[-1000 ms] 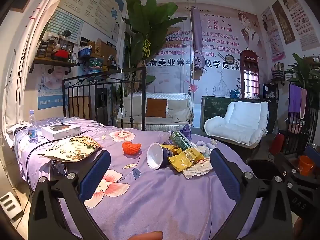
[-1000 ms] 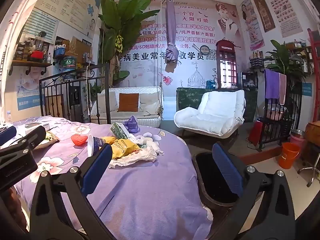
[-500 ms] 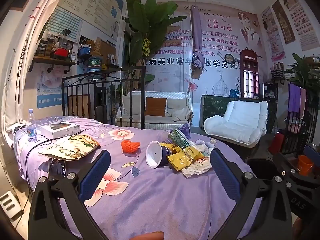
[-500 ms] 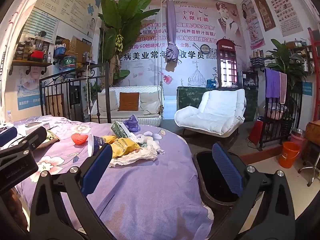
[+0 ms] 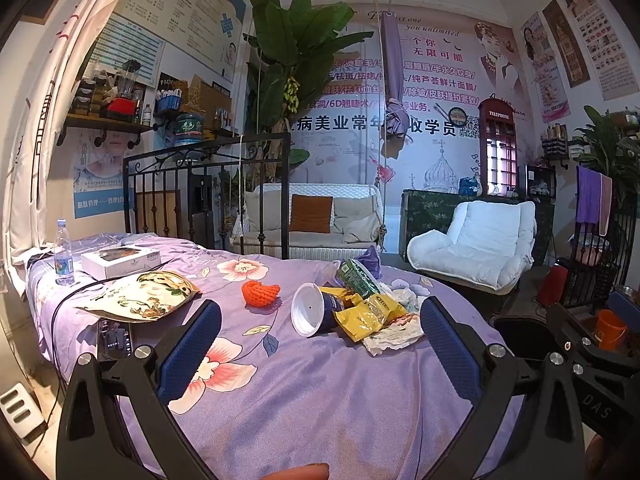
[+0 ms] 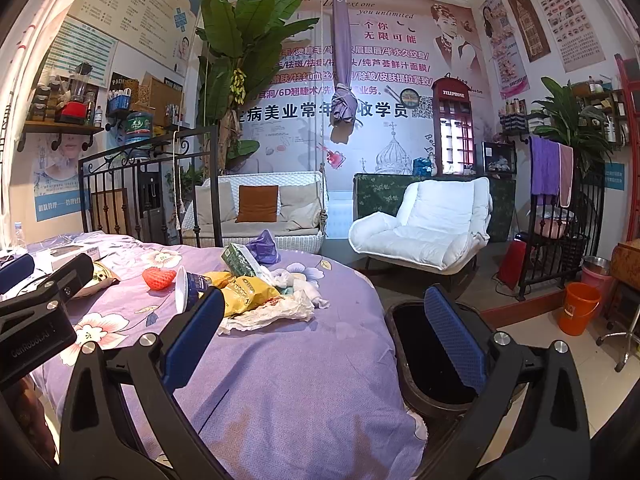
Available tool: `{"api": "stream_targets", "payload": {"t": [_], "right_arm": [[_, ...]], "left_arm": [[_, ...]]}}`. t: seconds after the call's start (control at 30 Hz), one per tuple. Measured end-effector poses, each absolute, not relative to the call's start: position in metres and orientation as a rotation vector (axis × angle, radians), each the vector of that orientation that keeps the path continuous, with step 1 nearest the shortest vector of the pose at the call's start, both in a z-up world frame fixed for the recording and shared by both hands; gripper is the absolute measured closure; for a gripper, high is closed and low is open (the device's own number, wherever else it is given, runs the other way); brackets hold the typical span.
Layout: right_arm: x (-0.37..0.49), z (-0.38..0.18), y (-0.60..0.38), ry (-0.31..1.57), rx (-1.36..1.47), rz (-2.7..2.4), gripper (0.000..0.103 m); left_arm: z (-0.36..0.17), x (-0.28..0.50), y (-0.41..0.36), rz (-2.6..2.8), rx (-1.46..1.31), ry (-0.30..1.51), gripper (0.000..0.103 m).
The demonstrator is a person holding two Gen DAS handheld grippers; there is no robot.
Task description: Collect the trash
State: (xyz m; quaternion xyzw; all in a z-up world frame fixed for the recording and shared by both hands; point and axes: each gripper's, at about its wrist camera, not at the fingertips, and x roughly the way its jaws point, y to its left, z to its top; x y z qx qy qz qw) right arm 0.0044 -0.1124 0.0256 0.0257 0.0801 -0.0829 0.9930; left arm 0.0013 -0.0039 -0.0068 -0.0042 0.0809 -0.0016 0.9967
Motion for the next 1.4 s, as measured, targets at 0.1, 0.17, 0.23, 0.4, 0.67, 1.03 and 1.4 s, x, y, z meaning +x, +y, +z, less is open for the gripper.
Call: {"api": "stream_targets", "payload": {"t": [0.1, 0.17, 0.23, 0.4, 0.67, 1.03, 1.4], "right_arm": [[0.0043, 0.0261, -0.1125, 0.162, 0.053, -0.167, 0.004], [0.0038, 0.0263, -0.1126, 0.161, 0.052, -0.167, 0.004], [0.0038, 0.0265, -0.1128, 0.163, 0.053, -0.166, 0.004], [0.0043, 0.0264, -0.1131, 0.163, 0.054, -0.167, 0.004], [0.0030, 0.0244, -0.1094, 0.163, 0.054, -0.164, 0.004], [0.0029, 0.0247, -0.1095, 0.163, 0.054, -0.164, 0.004], [0.0034, 0.0242, -0.1090, 0.165, 0.055, -0.164, 0.004]], "left_arm": [[-0.0071, 0.0013, -0.0042, -0.004, -0.009, 0.163, 0.004], [-0.0081, 0.0013, -0.0048, -0.002, -0.009, 0.162, 0.004], [-0.0075, 0.0014, -0.0043, -0.003, -0.009, 0.162, 0.004], [-0.0077, 0.0014, -0.0046, -0.002, -0.008, 0.162, 0.004], [-0.0079, 0.0015, -0.0044, -0.003, -0.008, 0.162, 0.004], [-0.0081, 0.0009, -0.0051, -0.004, -0.008, 0.165, 0.004], [-0.0097, 0.0020, -0.0069, -0.005, -0.008, 0.167, 0.004]]}}
